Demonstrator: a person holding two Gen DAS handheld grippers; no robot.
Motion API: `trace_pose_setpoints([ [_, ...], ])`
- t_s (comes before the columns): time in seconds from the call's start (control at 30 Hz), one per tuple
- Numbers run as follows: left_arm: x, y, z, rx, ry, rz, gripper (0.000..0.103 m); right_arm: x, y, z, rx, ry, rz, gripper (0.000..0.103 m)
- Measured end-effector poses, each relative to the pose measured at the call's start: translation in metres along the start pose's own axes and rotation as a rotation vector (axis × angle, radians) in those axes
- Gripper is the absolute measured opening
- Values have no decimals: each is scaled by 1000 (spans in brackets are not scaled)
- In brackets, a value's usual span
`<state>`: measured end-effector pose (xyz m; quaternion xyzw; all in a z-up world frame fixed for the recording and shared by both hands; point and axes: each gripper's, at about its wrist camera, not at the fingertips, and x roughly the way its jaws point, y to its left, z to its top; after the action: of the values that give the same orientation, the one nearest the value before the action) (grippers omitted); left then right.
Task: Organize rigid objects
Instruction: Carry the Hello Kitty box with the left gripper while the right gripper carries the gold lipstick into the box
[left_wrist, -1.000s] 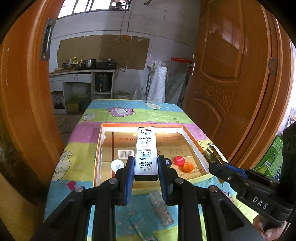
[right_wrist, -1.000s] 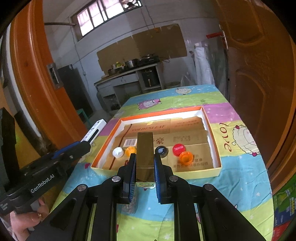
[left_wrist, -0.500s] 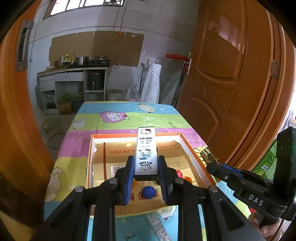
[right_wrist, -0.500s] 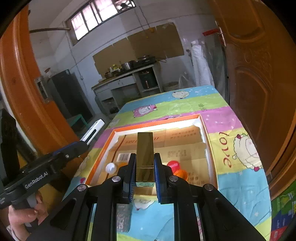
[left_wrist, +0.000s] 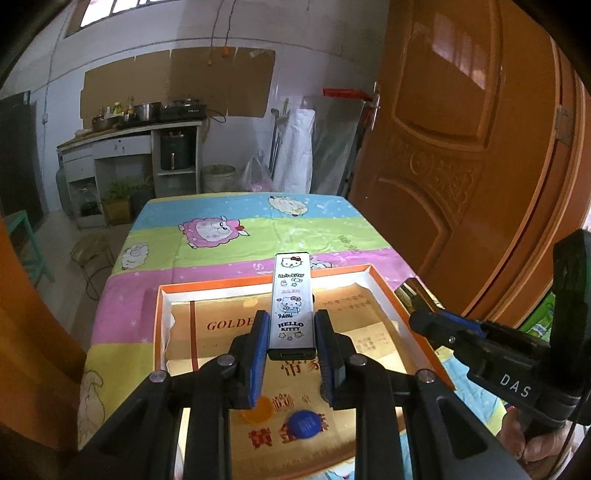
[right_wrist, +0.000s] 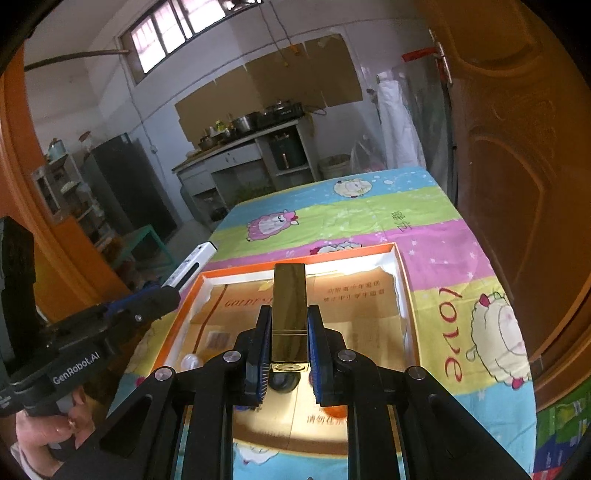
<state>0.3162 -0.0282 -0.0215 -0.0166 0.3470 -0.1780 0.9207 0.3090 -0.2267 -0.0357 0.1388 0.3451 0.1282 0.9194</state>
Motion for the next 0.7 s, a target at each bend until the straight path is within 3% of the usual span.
trace_pose_setpoints([
  [0.7, 81, 3, 3, 17, 132, 12, 25, 85, -29, 29, -16, 106, -31, 18],
])
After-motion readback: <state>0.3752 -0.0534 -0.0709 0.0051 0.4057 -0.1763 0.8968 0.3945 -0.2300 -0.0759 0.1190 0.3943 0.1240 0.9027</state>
